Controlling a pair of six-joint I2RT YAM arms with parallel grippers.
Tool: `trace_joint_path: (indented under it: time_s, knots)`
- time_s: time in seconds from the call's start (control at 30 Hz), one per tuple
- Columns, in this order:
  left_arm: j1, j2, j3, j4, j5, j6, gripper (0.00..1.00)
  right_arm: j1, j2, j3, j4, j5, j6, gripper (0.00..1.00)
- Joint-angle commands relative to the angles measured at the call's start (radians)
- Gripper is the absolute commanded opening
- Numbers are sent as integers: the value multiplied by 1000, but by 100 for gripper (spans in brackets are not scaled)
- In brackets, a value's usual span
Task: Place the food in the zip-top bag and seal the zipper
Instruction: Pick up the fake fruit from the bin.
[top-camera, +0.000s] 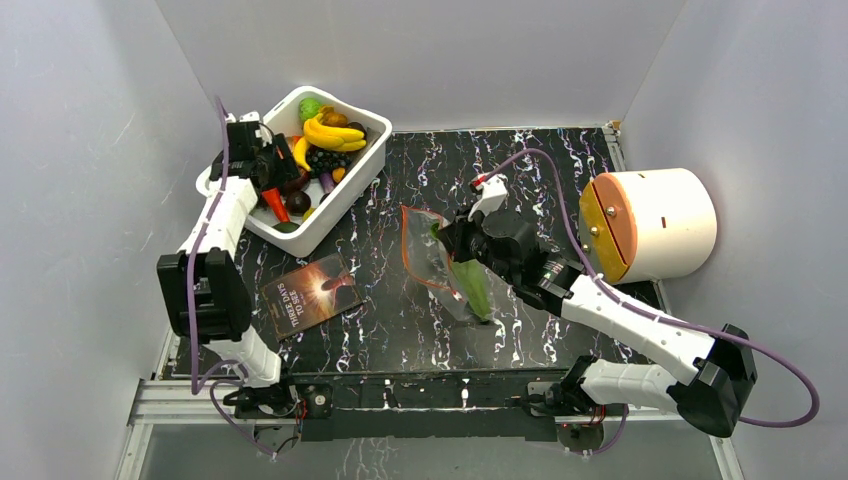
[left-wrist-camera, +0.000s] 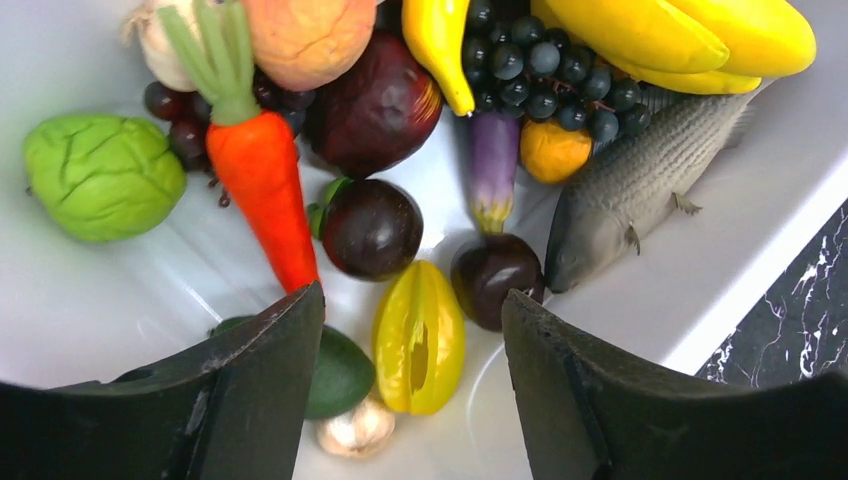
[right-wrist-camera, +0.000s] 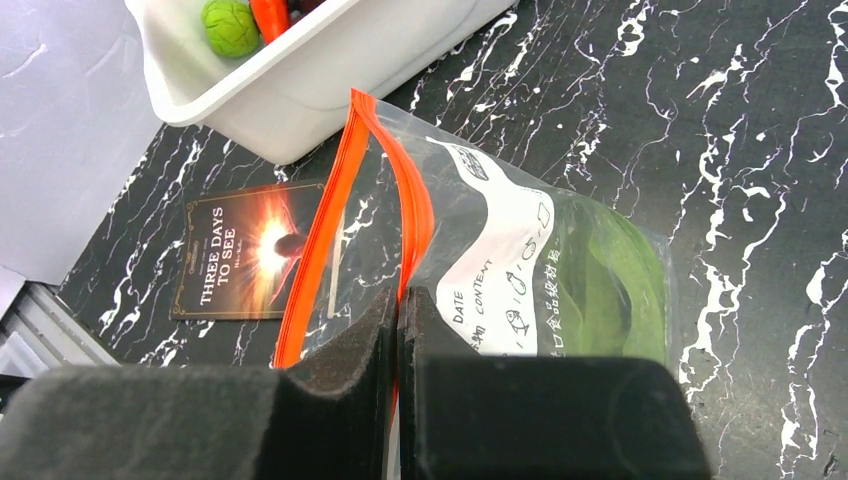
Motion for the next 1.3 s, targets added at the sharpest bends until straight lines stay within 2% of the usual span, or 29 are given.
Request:
trace_joint_path:
  time_s: [0.0,0.13,0.27,0.7,0.87,1.0,1.27]
  knots:
    - [0,62,63,69,17,-2,62,-2,-6,48,81,37,-29,0]
    - [0,115,80,150,24,-8,57,-4,19,73,81,34,-42,0]
    - [-1,167,114,212,-3,-21,47,-4,43,103,80,32,-60,0]
    - [5,435,408,138,-5,7,45,-11,54,116,79,35,-78,0]
    - [6,489,439,154,3,9,44,-17,65,133,78,39,-96,0]
    - [6,549,502,106,-3,11,41,-18,81,139,79,20,-92,0]
    - [6,581,497,133,7,17,38,-21,79,128,83,23,-92,0]
